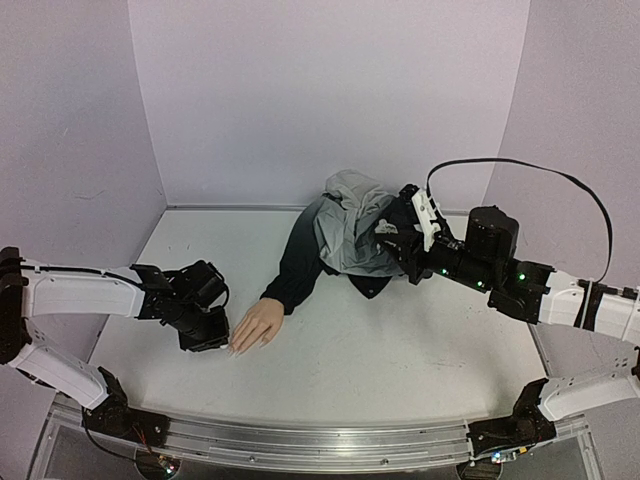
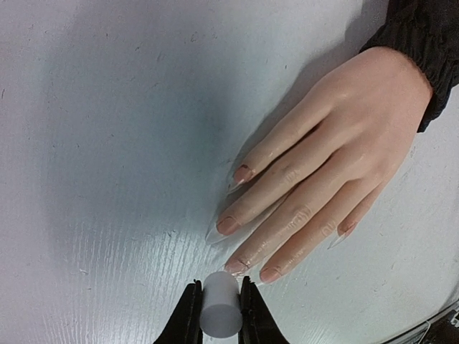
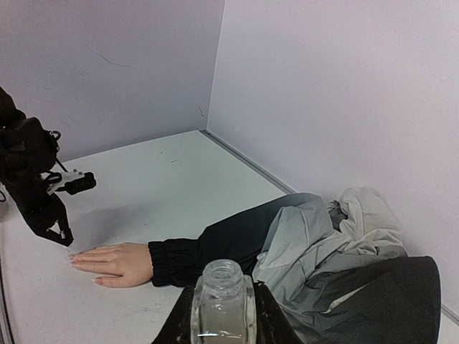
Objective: Paint the nails
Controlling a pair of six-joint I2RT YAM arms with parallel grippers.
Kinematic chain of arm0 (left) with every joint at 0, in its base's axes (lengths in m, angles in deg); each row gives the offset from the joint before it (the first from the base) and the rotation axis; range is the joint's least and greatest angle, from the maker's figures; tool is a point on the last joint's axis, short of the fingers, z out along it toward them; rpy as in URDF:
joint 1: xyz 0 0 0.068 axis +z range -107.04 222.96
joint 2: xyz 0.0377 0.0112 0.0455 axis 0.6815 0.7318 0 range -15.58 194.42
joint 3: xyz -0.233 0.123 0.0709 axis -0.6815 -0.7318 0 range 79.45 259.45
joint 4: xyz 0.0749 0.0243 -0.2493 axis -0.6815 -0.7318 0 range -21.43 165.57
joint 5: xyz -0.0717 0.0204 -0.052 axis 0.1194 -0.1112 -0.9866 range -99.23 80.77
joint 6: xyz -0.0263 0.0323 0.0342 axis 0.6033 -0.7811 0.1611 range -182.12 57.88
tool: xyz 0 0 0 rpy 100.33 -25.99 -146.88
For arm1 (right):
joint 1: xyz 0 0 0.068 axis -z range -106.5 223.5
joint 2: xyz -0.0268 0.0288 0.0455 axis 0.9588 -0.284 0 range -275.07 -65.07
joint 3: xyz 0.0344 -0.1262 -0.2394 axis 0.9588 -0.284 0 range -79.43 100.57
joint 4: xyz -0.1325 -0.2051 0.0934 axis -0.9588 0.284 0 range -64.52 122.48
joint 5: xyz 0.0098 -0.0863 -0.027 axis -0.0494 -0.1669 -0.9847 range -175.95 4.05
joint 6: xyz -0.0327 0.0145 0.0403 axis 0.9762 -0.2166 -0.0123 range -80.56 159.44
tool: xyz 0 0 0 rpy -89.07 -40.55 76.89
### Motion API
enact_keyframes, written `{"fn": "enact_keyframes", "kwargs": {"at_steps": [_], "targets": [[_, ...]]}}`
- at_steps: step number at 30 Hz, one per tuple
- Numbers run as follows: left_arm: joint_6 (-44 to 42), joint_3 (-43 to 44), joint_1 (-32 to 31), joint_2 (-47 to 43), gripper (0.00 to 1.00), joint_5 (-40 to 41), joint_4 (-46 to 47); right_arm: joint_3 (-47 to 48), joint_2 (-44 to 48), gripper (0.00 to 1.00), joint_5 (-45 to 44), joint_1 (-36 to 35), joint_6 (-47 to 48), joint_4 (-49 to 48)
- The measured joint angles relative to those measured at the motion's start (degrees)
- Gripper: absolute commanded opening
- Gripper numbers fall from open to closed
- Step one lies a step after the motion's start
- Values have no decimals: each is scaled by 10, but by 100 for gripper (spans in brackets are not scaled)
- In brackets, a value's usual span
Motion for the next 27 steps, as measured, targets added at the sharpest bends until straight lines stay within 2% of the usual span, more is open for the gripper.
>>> {"fn": "enact_keyframes", "kwargs": {"at_steps": [18,27], "targets": [[8,-21,0,-2,0,-14,5,0,0,0,0,0,0,0],[10,-35,0,-64,0,-16,-3,0,0,0,0,0,0,0]]}}
